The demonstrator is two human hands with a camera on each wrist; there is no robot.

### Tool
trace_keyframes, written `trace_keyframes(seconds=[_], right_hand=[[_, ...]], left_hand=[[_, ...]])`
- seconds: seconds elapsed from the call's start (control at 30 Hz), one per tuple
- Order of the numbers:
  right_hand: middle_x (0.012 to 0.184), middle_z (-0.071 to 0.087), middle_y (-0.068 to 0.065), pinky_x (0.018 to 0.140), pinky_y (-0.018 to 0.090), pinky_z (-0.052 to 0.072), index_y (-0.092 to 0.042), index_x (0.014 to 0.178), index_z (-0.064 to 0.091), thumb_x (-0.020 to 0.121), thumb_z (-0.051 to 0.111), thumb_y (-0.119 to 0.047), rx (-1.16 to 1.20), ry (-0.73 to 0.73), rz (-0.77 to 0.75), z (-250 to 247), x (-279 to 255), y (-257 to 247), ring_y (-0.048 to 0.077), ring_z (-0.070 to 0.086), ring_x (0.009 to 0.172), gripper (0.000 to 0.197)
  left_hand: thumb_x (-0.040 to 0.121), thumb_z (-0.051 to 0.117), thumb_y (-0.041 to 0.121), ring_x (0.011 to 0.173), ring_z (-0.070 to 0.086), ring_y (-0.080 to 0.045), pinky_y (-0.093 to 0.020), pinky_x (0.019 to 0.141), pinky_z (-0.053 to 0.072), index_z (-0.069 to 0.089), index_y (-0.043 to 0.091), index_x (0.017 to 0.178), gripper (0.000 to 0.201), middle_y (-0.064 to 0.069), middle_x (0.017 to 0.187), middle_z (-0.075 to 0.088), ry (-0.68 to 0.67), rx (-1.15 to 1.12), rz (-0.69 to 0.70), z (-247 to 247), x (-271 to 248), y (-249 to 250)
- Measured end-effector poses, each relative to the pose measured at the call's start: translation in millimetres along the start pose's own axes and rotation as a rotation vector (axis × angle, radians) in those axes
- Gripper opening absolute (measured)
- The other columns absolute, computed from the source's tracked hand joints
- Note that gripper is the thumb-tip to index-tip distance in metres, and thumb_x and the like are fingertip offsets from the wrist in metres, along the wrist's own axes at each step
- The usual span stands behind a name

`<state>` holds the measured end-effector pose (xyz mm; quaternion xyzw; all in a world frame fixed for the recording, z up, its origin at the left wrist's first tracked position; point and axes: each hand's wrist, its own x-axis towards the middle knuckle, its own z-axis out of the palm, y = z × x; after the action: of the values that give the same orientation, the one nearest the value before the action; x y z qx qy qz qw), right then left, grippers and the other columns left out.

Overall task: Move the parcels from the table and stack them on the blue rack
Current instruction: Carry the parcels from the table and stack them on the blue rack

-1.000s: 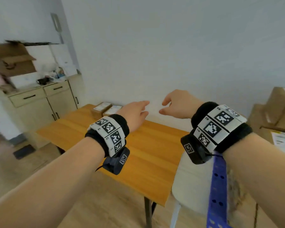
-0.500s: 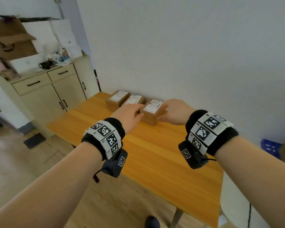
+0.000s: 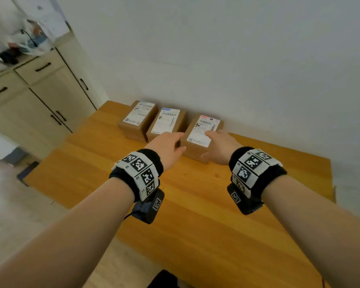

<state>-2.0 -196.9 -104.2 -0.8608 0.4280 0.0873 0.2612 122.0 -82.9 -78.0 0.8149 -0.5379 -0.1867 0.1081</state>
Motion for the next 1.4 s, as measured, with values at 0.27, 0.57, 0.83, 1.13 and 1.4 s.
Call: trace_keyframes(seconds=[0.27,0.57,0.83,1.13,1.4], right_hand=[[0.158,-0.01,-0.002,0.113,0.053,0.02,-0.032,0.15,0.004,0.085,0.064,-0.038,-0.041,0.005,0.186,48,82,-7,0.033,-0.009,0.144,0.089],[0.158,-0.012,-0.009,0.11,0.053,0.03,-0.045,0.147,0.004,0.085,0.064,-0.037,0.046,0.11,0.277,68,101,-7,0.035,-0.001,0.144,0.087],[0.157,-0.011,-0.015,0.112,0.045,0.03,-0.047,0.145,0.011,0.083,0.068,-0.033,0.1,0.114,0.22,83,65,8,0.027,-0.002,0.146,0.086],[0.157,-0.01,-0.013,0.116,0.042,0.017,-0.043,0.146,0.017,0.083,0.068,-0.028,0.159,0.131,0.076,106,6,50,0.029,-0.001,0.146,0.082],[0.154,-0.026,0.004,0.114,0.031,0.024,-0.042,0.145,0.025,0.083,0.068,-0.021,0.254,0.09,0.004,121,-85,89,0.027,0.007,0.145,0.078]], left_hand=[[0.094,0.049,0.032,0.131,0.038,-0.021,-0.034,0.108,0.032,0.027,0.02,0.145,0.057,-0.006,0.144,0.039,-0.155,0.037,0.151,23,96,-54],[0.087,0.062,0.025,0.139,0.025,-0.022,-0.035,0.113,0.024,0.018,0.016,0.147,0.075,-0.008,0.151,0.025,-0.174,-0.023,0.308,56,144,-79],[0.081,0.068,0.029,0.132,0.038,-0.026,-0.039,0.105,0.04,-0.008,0.021,0.149,0.102,-0.012,0.154,0.016,-0.366,-0.004,0.282,87,137,-72],[0.084,0.065,0.029,0.124,0.046,-0.027,-0.038,0.097,0.046,-0.016,0.018,0.147,0.102,-0.014,0.155,0.011,-0.334,0.14,0.231,114,73,-38],[0.083,0.066,0.019,0.121,0.047,-0.025,-0.036,0.097,0.044,-0.008,0.025,0.149,0.099,-0.011,0.143,0.035,-0.318,0.011,0.068,142,-20,17]])
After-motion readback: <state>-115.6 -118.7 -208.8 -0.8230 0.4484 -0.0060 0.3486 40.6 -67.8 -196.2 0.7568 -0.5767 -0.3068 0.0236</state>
